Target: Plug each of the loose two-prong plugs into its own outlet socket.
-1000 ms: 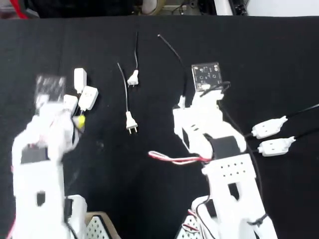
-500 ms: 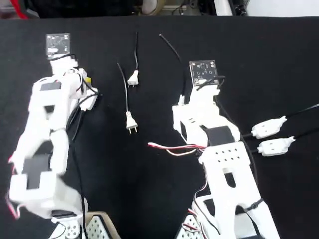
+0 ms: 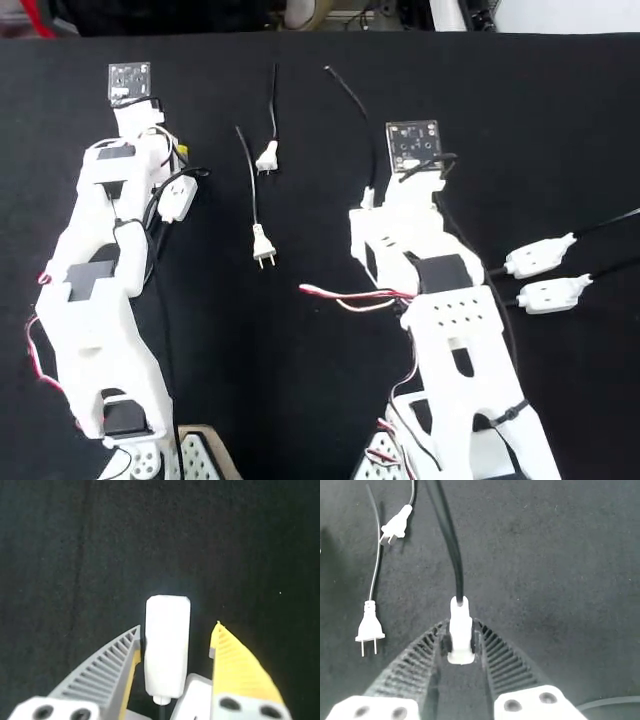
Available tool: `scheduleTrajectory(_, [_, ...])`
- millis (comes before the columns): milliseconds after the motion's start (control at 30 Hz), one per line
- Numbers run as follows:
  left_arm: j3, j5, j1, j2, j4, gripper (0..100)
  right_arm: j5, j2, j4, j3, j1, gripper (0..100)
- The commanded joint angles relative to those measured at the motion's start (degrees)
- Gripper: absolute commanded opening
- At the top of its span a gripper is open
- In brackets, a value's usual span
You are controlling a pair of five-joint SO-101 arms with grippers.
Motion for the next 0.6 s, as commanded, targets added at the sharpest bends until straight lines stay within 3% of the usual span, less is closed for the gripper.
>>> scheduleTrajectory(0, [-3.12,0.35,0.22,-0.7,-1.23,22,0.0,0.04,-1.23,-0.31,0.53,1.1])
scheduleTrajectory(233, [-3.82,0.26,0.84,4.31,-4.31,22,0.0,0.04,-1.23,-0.22,0.53,1.1])
scheduleTrajectory(467, [-13.14,0.7,0.4,7.03,5.19,22,0.0,0.04,-1.23,-0.22,0.53,1.1])
scheduleTrajectory(567, [-13.41,0.35,0.75,7.12,5.19,14,0.0,0.04,-1.23,-0.22,0.53,1.1])
